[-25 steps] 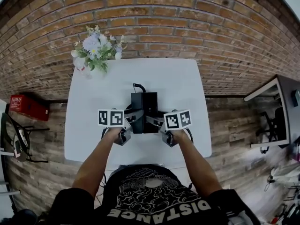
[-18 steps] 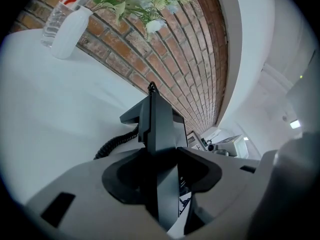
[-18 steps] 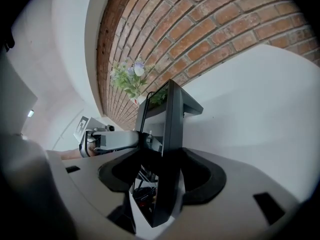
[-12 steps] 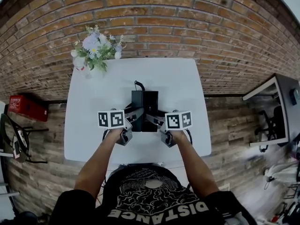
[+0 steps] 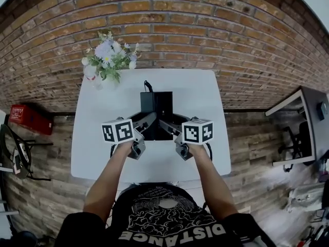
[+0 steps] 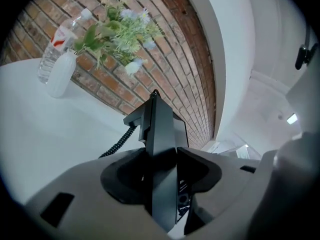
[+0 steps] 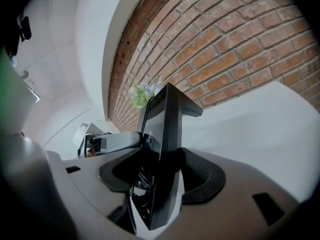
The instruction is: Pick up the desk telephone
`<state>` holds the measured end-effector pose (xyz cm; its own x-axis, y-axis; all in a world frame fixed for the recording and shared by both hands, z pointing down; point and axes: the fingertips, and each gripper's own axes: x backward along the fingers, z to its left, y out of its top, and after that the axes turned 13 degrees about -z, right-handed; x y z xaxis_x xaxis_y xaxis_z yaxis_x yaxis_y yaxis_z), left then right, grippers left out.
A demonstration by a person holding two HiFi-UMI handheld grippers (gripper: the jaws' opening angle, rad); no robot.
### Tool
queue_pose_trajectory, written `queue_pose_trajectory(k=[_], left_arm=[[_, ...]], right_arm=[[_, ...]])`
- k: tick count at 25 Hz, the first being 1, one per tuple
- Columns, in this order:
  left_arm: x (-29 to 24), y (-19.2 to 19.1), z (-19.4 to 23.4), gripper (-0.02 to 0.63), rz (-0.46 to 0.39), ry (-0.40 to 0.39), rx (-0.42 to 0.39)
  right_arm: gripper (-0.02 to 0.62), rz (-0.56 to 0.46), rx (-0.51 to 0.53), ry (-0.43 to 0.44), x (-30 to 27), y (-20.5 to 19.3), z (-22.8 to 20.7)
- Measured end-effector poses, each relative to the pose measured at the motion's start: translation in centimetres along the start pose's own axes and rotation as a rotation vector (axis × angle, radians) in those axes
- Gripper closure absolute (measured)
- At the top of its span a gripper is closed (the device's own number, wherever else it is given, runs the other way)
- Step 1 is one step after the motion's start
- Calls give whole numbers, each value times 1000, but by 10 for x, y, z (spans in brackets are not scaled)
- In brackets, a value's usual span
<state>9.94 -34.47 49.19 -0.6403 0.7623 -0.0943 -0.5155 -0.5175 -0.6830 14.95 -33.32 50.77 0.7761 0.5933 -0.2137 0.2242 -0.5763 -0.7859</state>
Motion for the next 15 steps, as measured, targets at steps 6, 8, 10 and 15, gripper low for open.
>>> queue_pose_trajectory(k=[6,8,10,15], left_arm=[[3,48,-26,410,-89,-18,-89],[3,62,-40,410,-110,-44,-111],[4,75,-51,410,-129,-62,-135],[8,103,-78,410,-166,-90,-192]], right_arm=[[354,-84,89,33,-1,48,30],[354,-112,113,45,-1,64,39],[354,-140,135,57,0,78,48],[354,-202,181,82,4,108,69]])
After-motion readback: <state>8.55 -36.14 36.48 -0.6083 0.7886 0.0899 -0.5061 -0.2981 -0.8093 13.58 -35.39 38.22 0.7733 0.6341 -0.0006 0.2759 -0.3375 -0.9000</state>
